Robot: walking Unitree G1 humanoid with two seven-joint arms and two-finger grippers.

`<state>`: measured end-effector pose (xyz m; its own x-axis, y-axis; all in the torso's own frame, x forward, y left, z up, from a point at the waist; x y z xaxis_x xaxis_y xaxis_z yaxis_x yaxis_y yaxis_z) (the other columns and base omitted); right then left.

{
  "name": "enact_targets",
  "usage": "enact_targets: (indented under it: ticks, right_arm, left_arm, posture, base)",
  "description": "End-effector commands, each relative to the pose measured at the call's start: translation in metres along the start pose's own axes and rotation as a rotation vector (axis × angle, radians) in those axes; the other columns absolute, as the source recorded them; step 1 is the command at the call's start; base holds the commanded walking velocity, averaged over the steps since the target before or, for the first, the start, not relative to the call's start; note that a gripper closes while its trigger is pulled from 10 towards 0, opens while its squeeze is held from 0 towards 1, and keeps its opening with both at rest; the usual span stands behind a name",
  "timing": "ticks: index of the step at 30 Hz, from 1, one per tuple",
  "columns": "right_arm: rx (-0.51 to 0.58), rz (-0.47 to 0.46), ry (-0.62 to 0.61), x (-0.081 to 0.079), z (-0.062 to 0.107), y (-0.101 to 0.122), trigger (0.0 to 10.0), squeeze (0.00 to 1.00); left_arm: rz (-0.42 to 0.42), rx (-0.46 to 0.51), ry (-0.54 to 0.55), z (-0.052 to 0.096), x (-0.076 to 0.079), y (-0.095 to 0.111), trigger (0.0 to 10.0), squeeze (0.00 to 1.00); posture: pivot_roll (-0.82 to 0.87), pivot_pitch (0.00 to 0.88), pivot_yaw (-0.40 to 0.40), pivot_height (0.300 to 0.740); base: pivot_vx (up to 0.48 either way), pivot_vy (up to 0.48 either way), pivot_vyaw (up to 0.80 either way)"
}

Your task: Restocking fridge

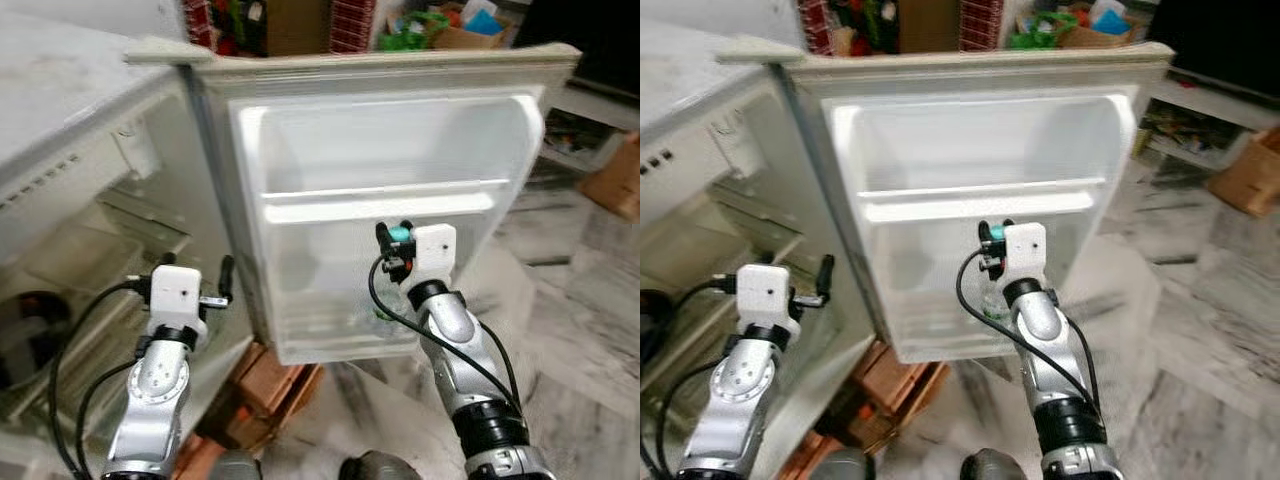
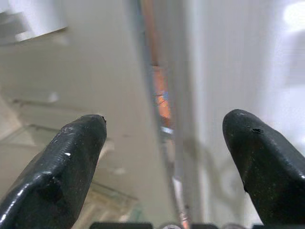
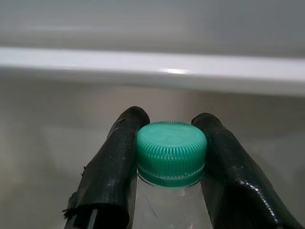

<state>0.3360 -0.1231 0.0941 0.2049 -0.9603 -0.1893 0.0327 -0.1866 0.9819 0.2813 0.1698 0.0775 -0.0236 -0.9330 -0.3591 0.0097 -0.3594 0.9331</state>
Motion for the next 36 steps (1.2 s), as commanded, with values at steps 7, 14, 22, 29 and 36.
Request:
enact_targets:
  ticks: [7, 14, 22, 29, 36]
  right_arm:
    - [0.005, 0.005, 0.003, 0.0037, 0.0, 0.0028, 10.0, 0.0]
    - [-0.006, -0.023, 0.048, -0.0034, 0.002, 0.0002, 10.0, 0.0]
    - [-0.011, -0.017, 0.055, -0.0038, 0.0032, -0.0012, 10.0, 0.0]
    - [-0.008, -0.016, 0.055, -0.0033, 0.0026, 0.0006, 10.0, 0.0]
    - [-0.001, -0.009, 0.037, 0.0009, 0.0017, 0.0025, 10.0, 0.0]
  left_arm:
    - [0.022, 0.018, -0.006, 0.001, 0.0042, 0.0057, 10.0, 0.0]
    - [0.028, 0.002, -0.003, 0.0003, 0.0046, 0.0037, 10.0, 0.0]
    - [0.031, -0.017, -0.003, 0.0001, 0.0054, 0.0013, 10.0, 0.0]
    - [0.021, -0.001, -0.008, 0.0006, 0.0064, 0.0037, 10.0, 0.0]
    - [0.02, -0.002, -0.013, 0.0, 0.0068, 0.0042, 10.0, 0.0]
  posture:
    - [0.1, 0.081, -0.014, 0.74]
    - [0.1, 0.083, -0.012, 0.74]
    - [0.1, 0.079, -0.012, 0.74]
    - [0.1, 0.088, -0.016, 0.74]
    - [0.1, 0.095, -0.013, 0.74]
  base:
    - [0.0, 0.0, 0.0]
    - [0.0, 0.0, 0.0]
    - [0.0, 0.36, 0.0]
    - [0.0, 0.137, 0.0]
    - [0.0, 0.0, 0.0]
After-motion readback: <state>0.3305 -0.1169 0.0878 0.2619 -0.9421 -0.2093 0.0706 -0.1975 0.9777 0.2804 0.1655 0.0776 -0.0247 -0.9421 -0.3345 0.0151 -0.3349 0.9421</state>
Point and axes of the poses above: a point about 5 cm out from each wrist's last joint towards the gripper, its own z axis pointing back from the gripper into the wrist, its own y axis along the axis of the wrist's last joint, x = y × z, the point moved 3 cm from there along -z, pointing out of the wrist towards the gripper, and after that the axes turned 12 degrees about -z, right-handed, at the moved point
